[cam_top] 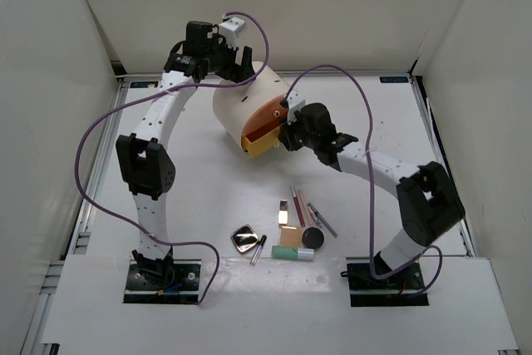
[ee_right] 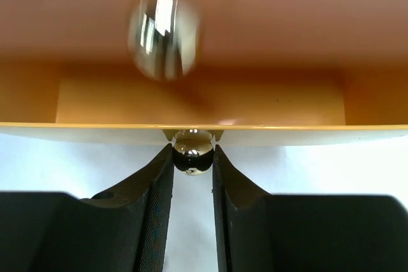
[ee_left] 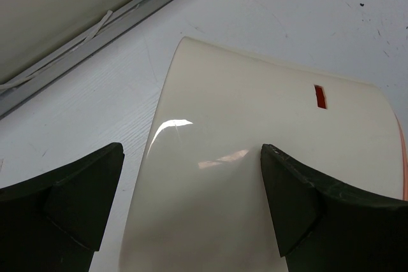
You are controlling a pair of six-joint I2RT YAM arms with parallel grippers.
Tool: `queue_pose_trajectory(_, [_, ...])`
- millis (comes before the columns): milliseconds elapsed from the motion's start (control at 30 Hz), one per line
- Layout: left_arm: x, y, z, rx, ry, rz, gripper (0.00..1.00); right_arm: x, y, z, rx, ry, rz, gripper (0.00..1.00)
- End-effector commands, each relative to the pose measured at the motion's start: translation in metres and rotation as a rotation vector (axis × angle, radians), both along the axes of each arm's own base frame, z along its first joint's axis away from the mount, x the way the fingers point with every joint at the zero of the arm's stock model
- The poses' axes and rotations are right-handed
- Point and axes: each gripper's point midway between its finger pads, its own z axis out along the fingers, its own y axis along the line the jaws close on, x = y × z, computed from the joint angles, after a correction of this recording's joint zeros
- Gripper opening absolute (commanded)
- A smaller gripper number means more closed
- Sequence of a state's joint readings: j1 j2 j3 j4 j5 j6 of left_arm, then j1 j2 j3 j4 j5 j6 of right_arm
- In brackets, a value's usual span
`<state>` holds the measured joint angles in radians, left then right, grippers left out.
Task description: Organize the makeup
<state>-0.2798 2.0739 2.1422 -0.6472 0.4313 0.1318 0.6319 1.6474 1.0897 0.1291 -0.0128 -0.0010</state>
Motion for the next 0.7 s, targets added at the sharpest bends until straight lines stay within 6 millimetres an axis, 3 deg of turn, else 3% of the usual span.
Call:
queue_pose_trajectory(0, [-0.007,0.014,-0.058,0.107,0.151,0.045,0.98,-0.032,-0.029,0.002,-0.059,0.024,0.020,0.06])
queue_pose_trajectory(133, [-0.006,0.014,-0.059,0.102,0.153,0.058,0.98,-0.066,-0.057,-0.006,-0.094,0.076,0.001,0.08])
queue_pose_trajectory(367, [-0.005,0.018,-0.061,0.109,0.161,0.085,0.98,-0.091,-0.071,-0.012,-0.086,0.117,-0.007,0.11])
queue_pose_trajectory(433, [-0.007,0.017,-0.056,0.101,0.151,0.086,0.98,-0.089,-0.070,-0.010,-0.082,0.109,-0.004,0.23])
queue_pose_trajectory(467, [-0.006,0.017,-0.054,0.099,0.145,0.088,0.98,-0.087,-0.069,-0.010,-0.084,0.110,-0.009,0.23])
queue_pose_trajectory(500, [-0.007,0.018,-0.054,0.097,0.149,0.093,0.98,-0.084,-0.070,-0.009,-0.086,0.107,-0.015,0.35])
queue_pose_trajectory(567, [-0.007,0.019,-0.046,0.093,0.136,0.105,0.98,-0.080,-0.065,-0.004,-0.081,0.099,-0.010,0.41])
queue_pose_trajectory(633, [-0.006,0.020,-0.042,0.089,0.129,0.113,0.98,-0.077,-0.064,-0.002,-0.084,0.104,-0.014,0.59])
queue_pose_trajectory(667, [-0.008,0.021,-0.030,0.082,0.112,0.124,0.98,-0.077,-0.062,0.001,-0.081,0.097,-0.008,0.65])
